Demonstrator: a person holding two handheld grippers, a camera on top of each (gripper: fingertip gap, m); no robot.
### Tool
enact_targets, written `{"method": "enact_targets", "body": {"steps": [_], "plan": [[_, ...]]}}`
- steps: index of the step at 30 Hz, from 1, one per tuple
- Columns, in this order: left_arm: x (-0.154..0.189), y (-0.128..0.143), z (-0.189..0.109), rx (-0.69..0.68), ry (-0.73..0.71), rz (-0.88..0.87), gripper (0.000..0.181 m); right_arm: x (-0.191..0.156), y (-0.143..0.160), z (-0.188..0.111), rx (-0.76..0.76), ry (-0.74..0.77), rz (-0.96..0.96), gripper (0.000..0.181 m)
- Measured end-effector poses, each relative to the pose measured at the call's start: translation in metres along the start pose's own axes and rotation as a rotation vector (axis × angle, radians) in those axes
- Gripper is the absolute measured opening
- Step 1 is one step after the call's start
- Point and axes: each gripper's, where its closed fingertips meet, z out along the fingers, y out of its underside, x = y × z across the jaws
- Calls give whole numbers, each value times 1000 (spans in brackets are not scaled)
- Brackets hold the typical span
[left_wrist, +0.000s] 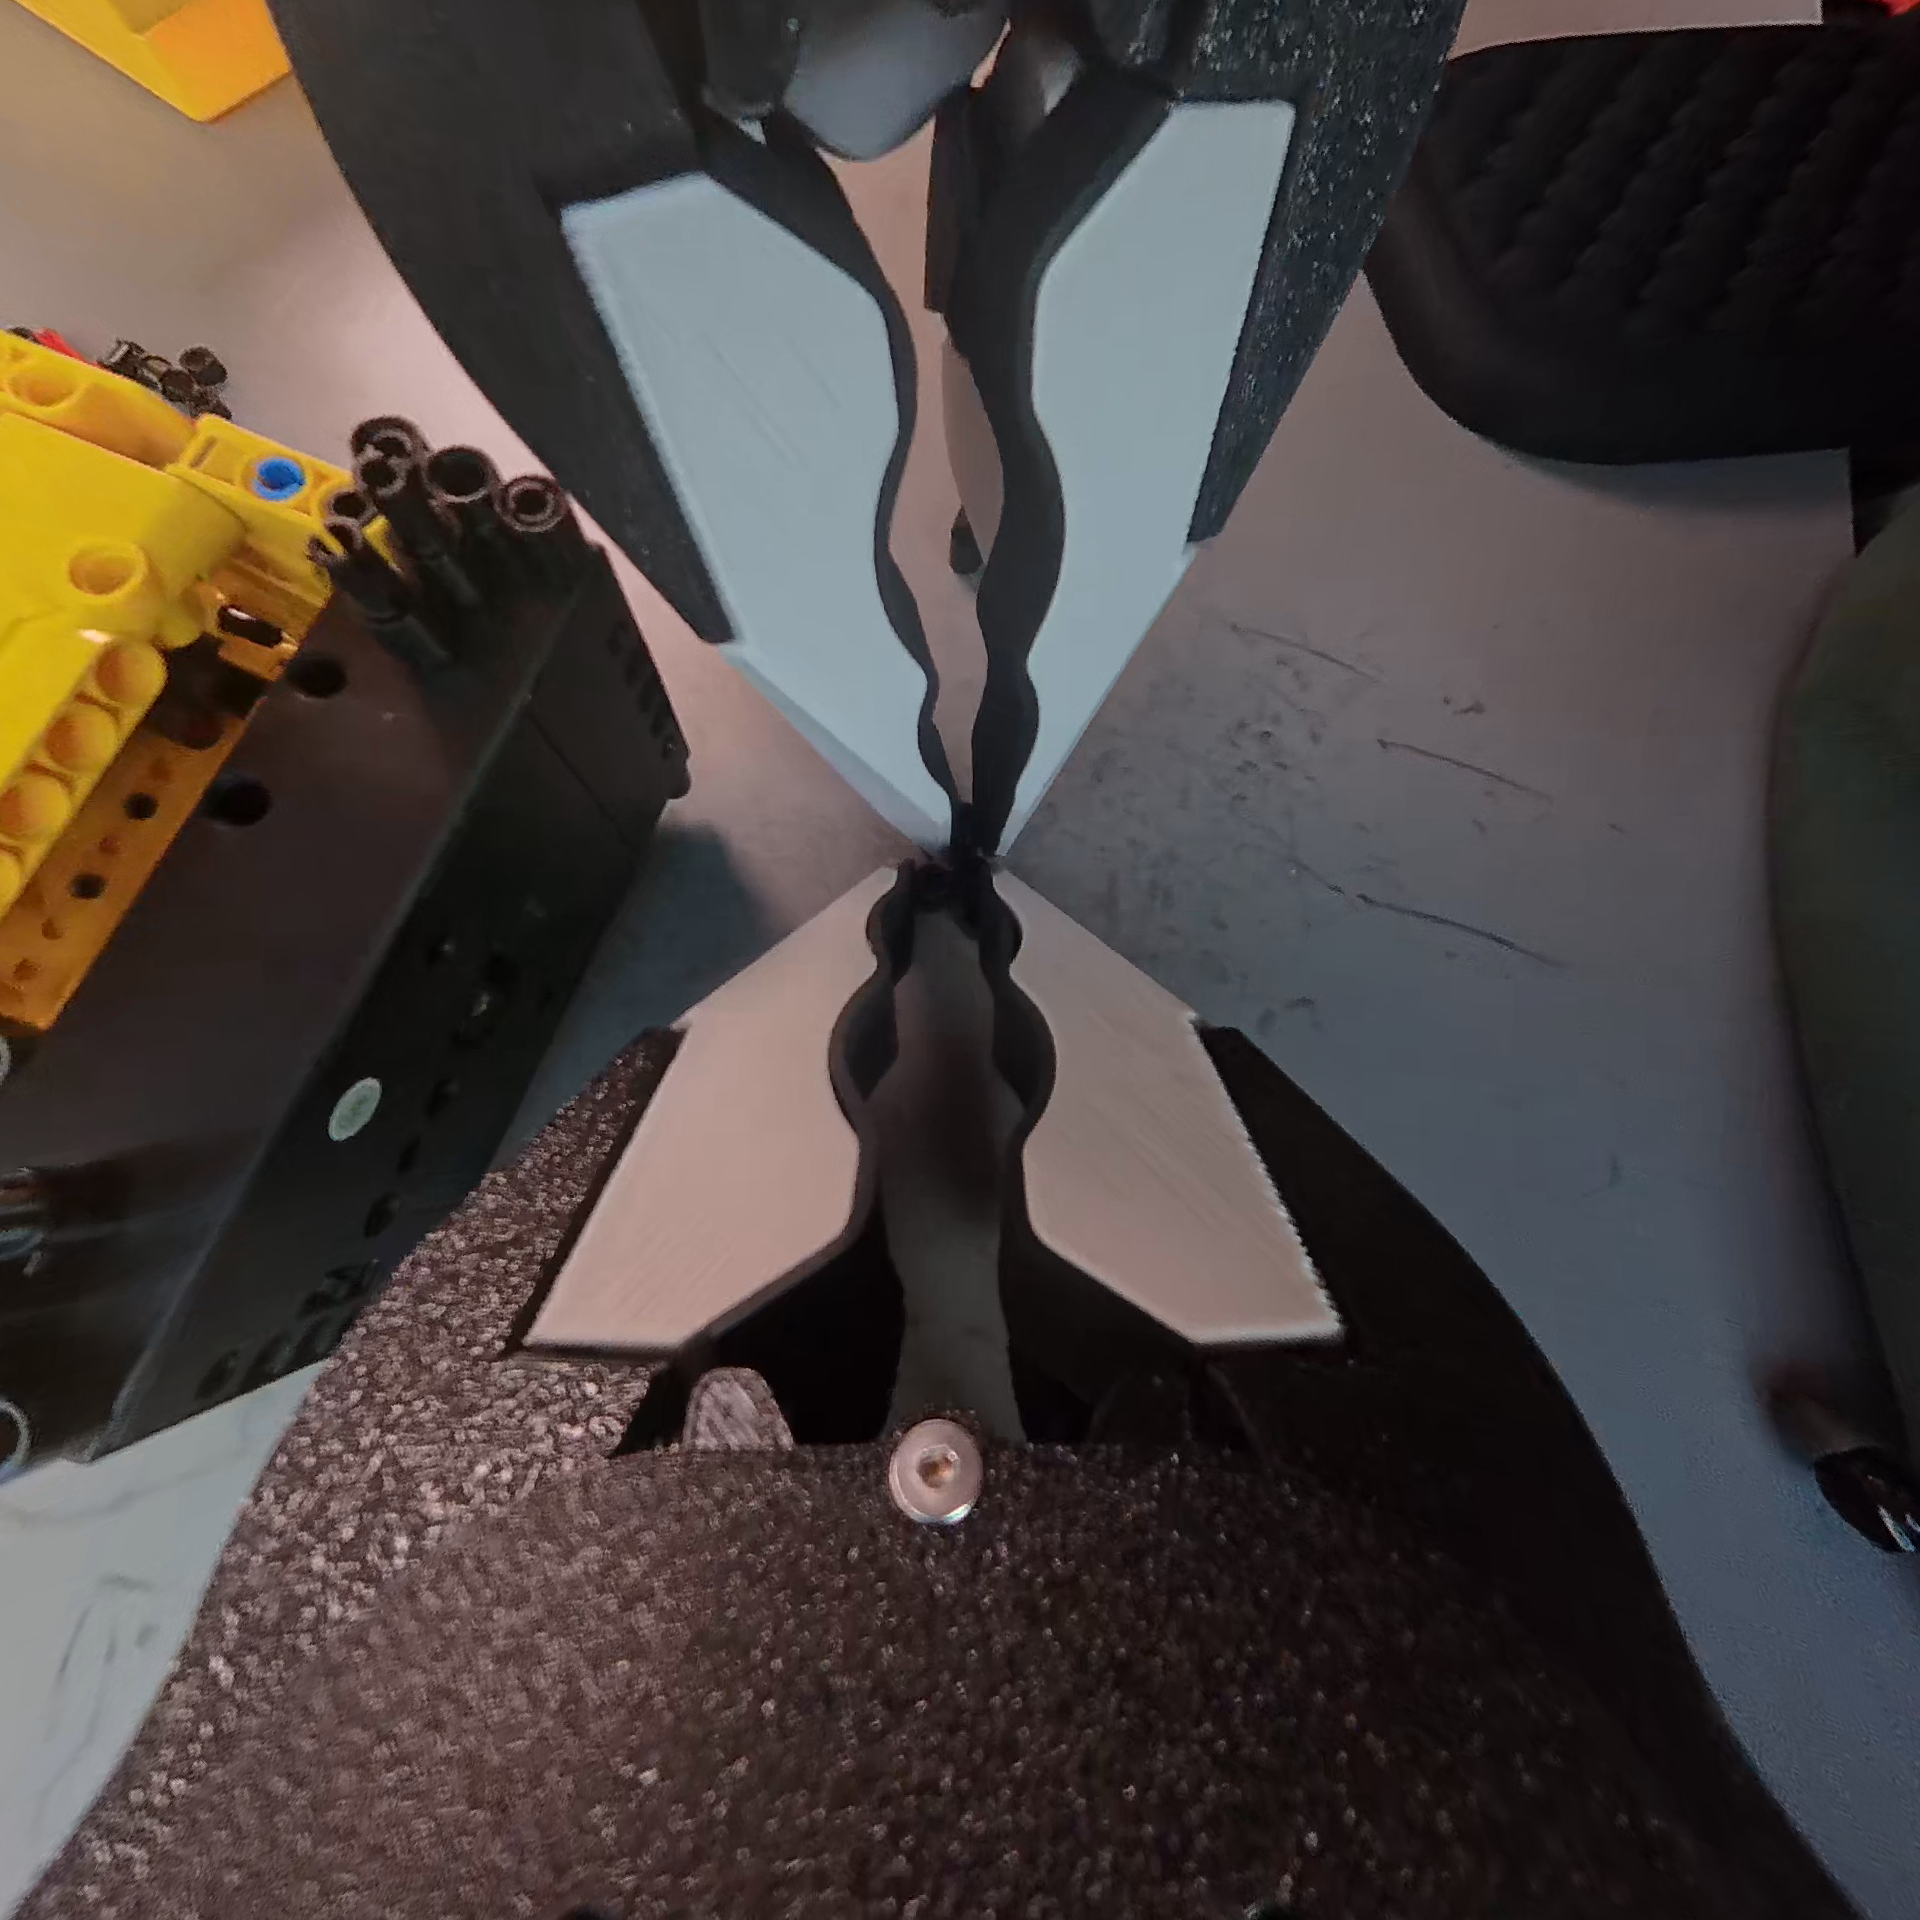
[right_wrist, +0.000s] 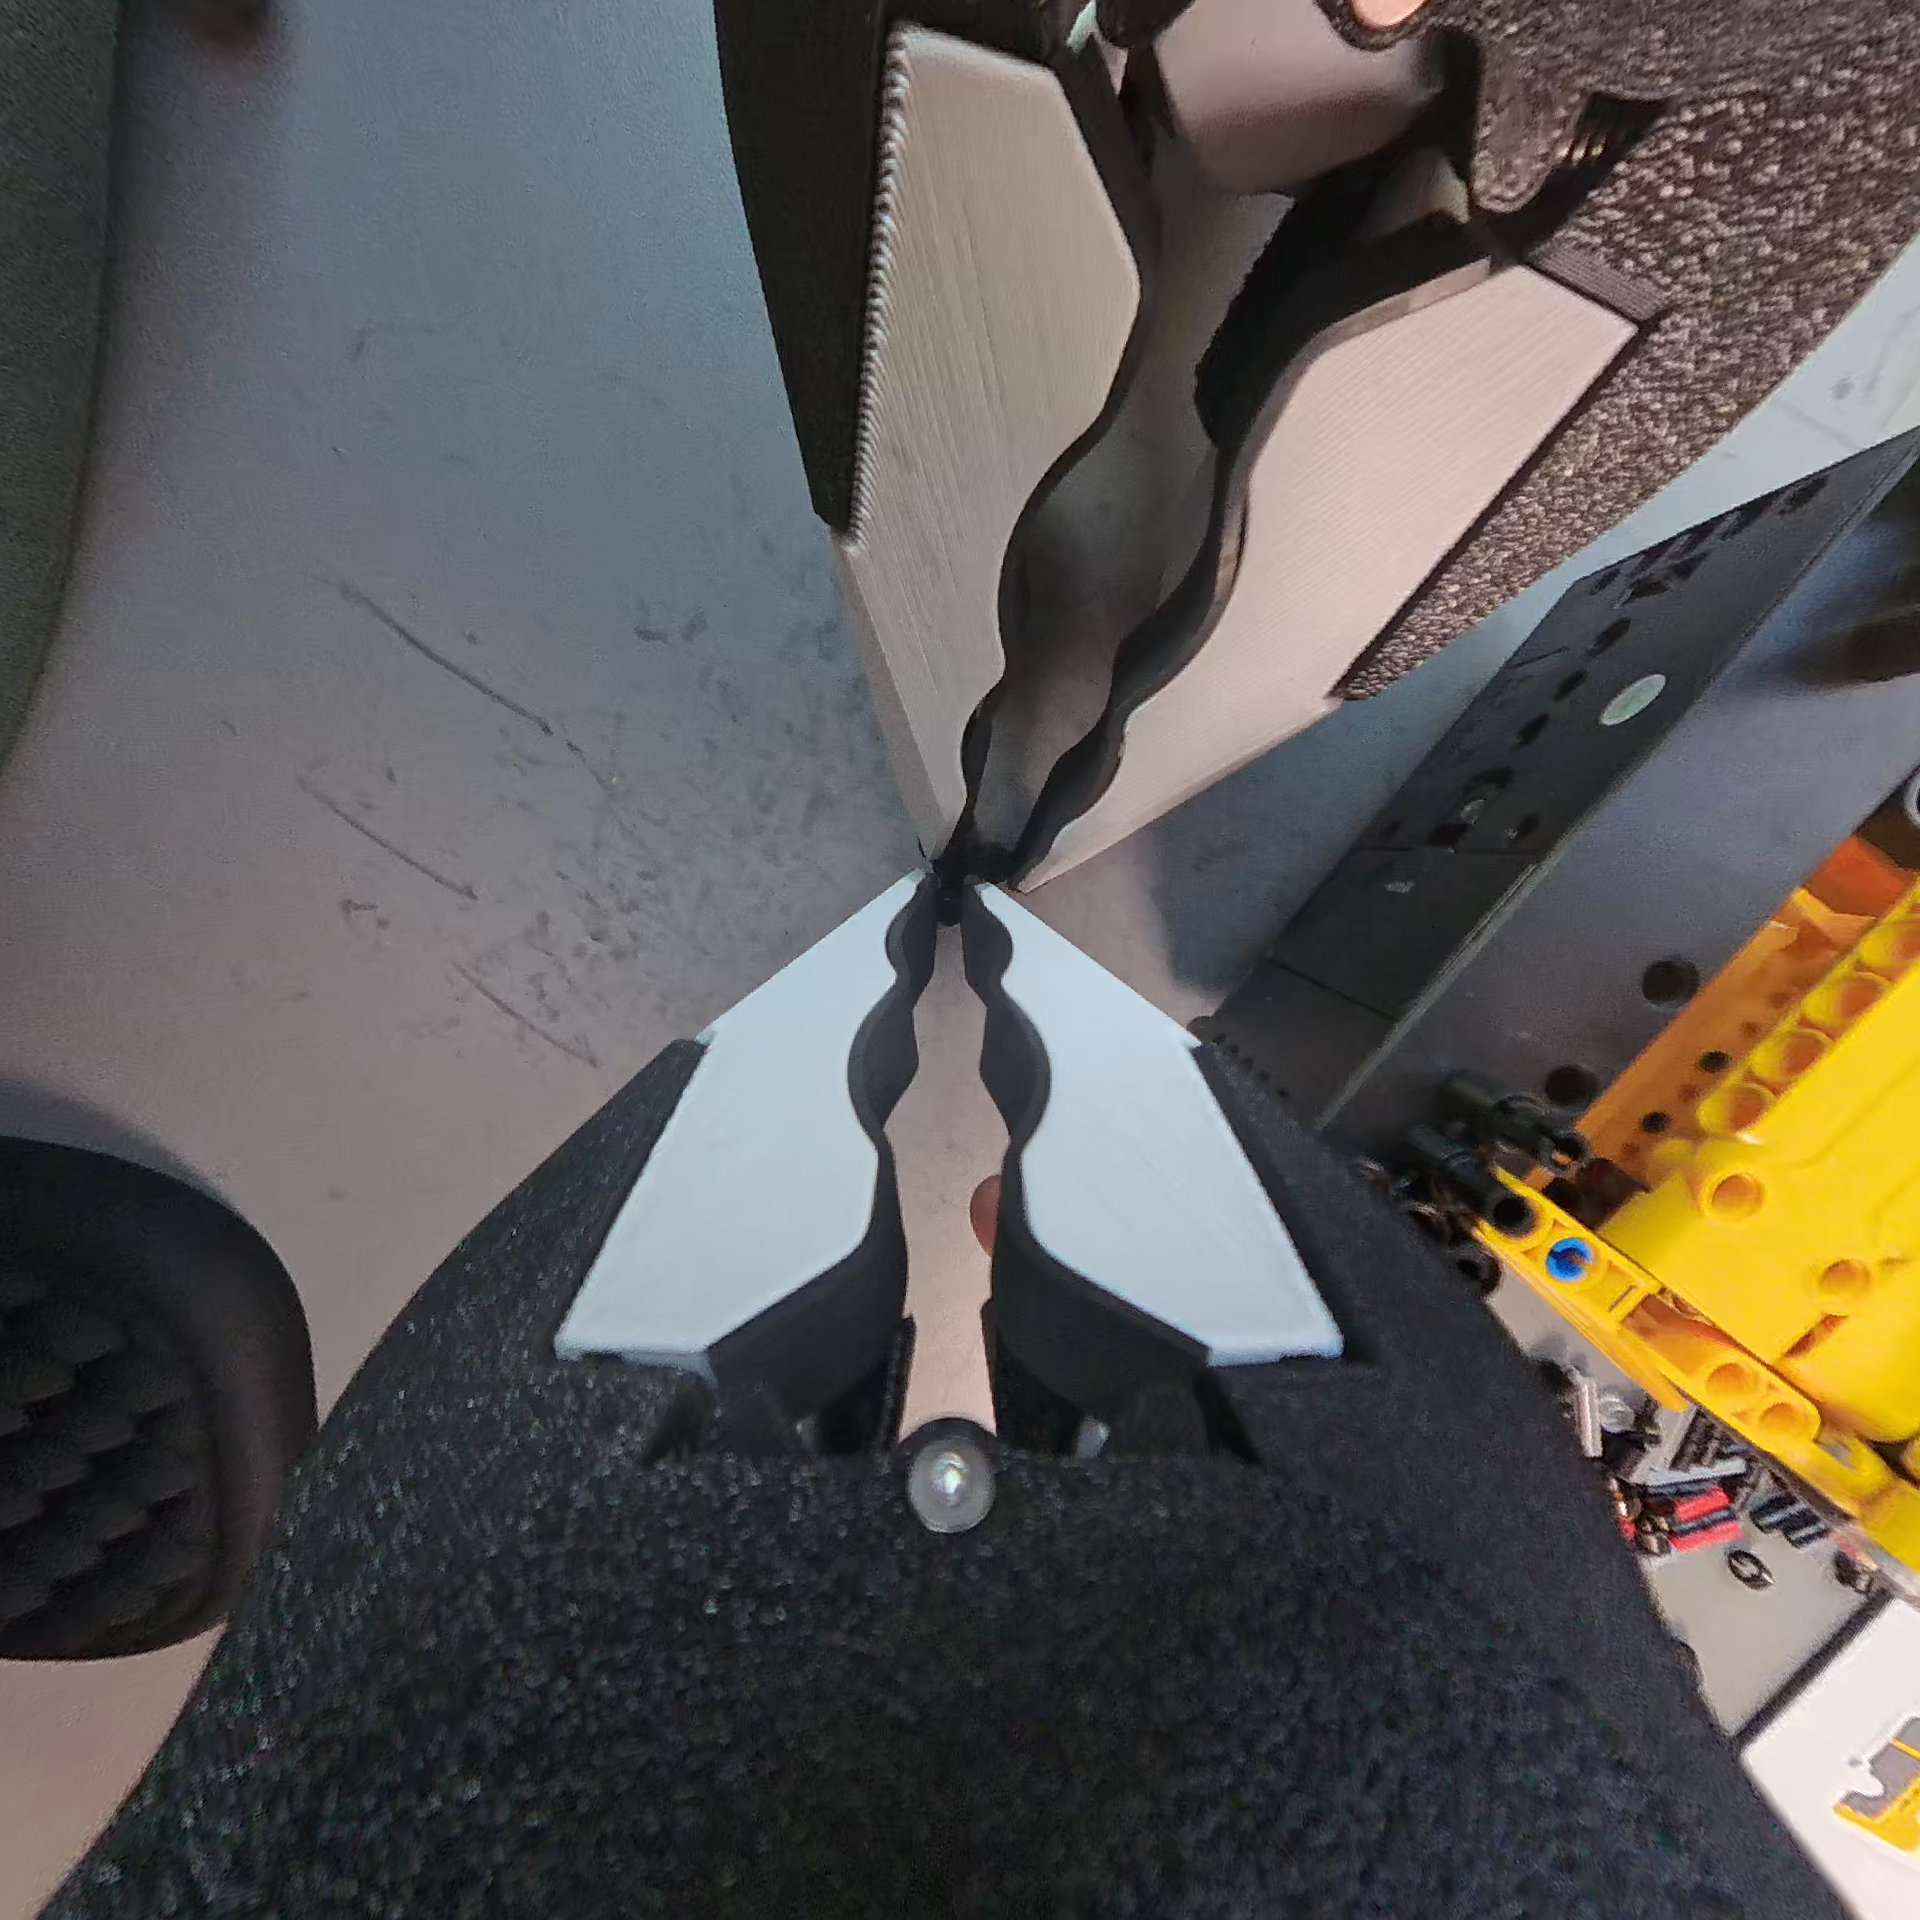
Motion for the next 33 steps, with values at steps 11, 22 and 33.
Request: {"method": "enact_targets", "body": {"steps": [11,22,33], "plan": [[2,1,0,-3,21,-8,11,-2,-1,-1,159,48,187,5],[4,1,0,-5,11,4,10,-3,0,-8,144,58,216,2],[5,1,0,-4,21,-19,10,-4,0,-7,60,75,66,2]]}}
